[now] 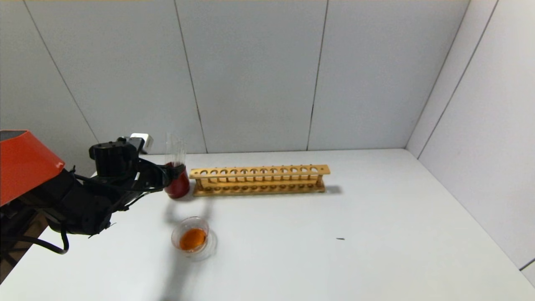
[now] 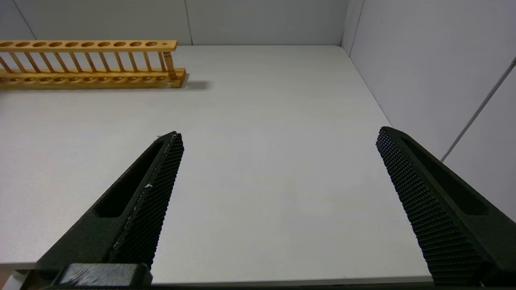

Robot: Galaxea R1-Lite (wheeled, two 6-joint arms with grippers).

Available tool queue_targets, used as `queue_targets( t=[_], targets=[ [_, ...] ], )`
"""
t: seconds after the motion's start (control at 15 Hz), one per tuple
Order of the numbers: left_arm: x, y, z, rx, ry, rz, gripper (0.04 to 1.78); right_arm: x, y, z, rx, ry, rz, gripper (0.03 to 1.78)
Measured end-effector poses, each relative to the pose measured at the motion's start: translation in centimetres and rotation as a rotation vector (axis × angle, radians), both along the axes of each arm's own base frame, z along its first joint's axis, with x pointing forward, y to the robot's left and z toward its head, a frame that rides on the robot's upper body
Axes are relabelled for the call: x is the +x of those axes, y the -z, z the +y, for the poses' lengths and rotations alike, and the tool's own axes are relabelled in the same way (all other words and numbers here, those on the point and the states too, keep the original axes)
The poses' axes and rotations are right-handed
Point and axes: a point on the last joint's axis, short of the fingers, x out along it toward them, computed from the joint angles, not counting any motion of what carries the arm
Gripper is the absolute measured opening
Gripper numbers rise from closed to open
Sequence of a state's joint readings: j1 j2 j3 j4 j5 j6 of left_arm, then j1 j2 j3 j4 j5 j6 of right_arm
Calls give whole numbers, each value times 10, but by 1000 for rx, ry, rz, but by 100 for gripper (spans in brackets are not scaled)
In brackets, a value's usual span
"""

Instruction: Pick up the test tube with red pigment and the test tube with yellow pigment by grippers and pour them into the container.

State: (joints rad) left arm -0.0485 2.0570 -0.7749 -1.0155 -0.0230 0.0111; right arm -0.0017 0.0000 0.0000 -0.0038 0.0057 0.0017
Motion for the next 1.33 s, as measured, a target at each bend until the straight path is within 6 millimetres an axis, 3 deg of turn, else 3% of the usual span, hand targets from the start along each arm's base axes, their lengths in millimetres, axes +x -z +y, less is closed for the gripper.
queue_targets(
  t=[0.4,0.67,0.87,1.07,1.2,1.33],
  targets=[
    [-24,-57,-3,7,14,-60,175,0,0,0,0,0,0,175],
    [-58,-122,-10,6,46,-117,175,0,0,0,0,0,0,175],
    [-96,-182,-11,11,62,-210,175,0,0,0,0,0,0,175],
    [-161,-234,-5,48,67,-305,175,0,0,0,0,0,0,175],
    [-214,-253,1,68,62,-359,175,0,0,0,0,0,0,175],
    [-279,-257,9,78,45,-410,175,0,0,0,0,0,0,175]
  ],
)
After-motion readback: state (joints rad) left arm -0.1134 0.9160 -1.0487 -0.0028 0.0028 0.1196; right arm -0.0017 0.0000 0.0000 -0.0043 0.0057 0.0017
